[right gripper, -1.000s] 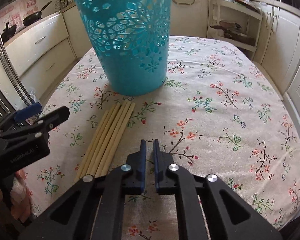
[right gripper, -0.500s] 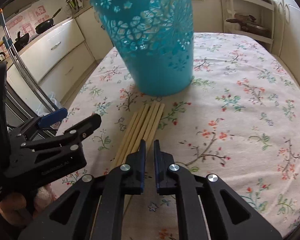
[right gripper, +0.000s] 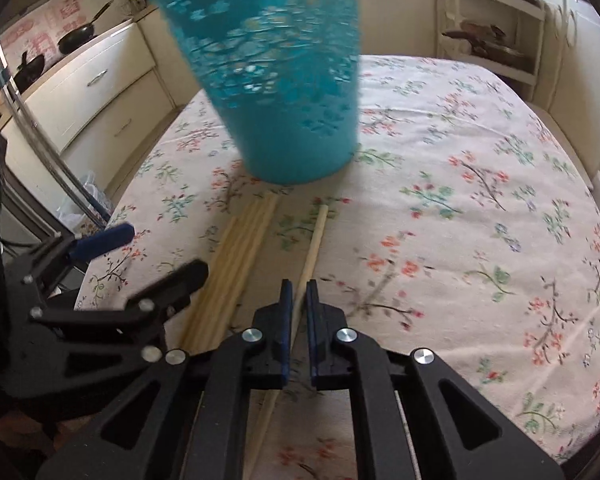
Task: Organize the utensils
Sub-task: 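Grasp a wooden chopstick with the left gripper while the right gripper closes on another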
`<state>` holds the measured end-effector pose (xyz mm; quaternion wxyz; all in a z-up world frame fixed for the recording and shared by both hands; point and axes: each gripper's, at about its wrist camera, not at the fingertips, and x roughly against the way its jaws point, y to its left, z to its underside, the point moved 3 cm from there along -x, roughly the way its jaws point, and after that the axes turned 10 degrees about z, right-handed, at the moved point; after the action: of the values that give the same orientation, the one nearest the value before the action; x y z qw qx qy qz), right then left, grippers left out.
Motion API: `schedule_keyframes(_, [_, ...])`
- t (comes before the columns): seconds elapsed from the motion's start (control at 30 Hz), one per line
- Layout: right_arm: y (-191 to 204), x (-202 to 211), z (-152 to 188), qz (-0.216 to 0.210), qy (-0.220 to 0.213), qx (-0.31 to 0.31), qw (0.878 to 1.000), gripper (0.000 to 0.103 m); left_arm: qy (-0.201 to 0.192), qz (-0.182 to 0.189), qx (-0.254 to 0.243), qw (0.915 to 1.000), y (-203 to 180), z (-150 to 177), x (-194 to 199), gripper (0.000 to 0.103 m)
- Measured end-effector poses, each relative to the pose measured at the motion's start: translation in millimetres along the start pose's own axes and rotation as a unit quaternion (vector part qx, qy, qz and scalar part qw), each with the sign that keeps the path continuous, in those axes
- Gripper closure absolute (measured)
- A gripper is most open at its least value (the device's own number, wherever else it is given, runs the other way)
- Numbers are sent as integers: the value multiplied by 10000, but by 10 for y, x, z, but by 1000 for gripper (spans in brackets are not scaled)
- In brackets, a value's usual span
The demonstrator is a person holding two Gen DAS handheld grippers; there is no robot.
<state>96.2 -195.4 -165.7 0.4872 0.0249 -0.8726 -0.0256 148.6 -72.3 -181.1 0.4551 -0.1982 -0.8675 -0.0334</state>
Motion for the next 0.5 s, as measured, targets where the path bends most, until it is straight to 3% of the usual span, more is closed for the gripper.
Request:
schedule_keyframes(0.3, [-93,-8,22,-213,-107,-82,9997,95,71,-193,264,9994,49,30,-47,20])
schedule_keyframes(0.47, [-102,-16,17,-239,-177,-83,9995,95,98,-112,282,9995,18,-11,-46,31])
schedule_keyframes(0.5, [-109,-23,13,-267,-177,-108,9994,95,88,-90,244,9996,1,-15,-41,38])
